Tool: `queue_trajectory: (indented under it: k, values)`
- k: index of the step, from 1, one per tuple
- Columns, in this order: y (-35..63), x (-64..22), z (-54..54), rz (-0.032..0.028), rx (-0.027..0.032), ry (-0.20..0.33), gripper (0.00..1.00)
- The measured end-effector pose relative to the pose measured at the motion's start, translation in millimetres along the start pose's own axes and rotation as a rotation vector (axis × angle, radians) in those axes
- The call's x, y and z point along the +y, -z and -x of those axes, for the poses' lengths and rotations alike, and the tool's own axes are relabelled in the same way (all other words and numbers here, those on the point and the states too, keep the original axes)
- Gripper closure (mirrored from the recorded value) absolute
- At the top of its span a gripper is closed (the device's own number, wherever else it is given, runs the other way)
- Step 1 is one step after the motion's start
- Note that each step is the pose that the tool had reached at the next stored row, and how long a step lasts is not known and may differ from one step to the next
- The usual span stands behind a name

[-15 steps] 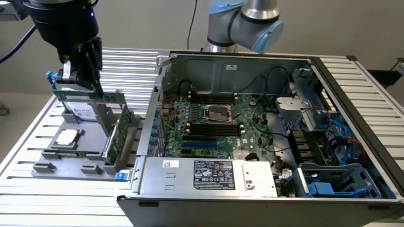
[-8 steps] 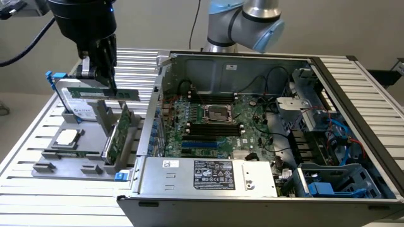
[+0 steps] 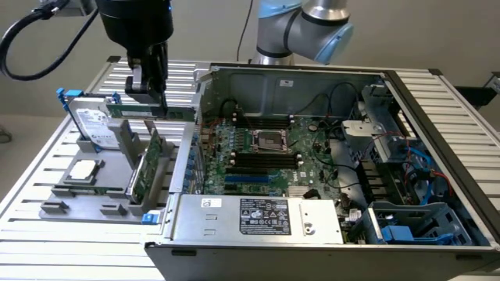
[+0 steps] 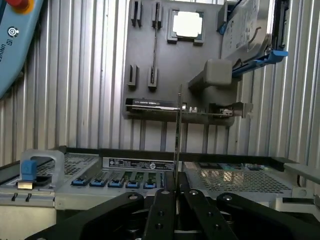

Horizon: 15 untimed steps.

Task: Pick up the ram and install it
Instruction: 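Pick up the ram and move it above insertion slot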

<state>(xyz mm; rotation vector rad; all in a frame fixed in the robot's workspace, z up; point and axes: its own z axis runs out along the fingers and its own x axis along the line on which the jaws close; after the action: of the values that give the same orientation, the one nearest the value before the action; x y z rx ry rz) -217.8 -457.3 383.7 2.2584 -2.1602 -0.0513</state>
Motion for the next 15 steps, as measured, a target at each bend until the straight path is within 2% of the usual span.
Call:
queue_trajectory:
  k: [15]
  values:
    - [6.8, -68.0, 3.8, 0.0000, 0.0000, 0.000, 0.87]
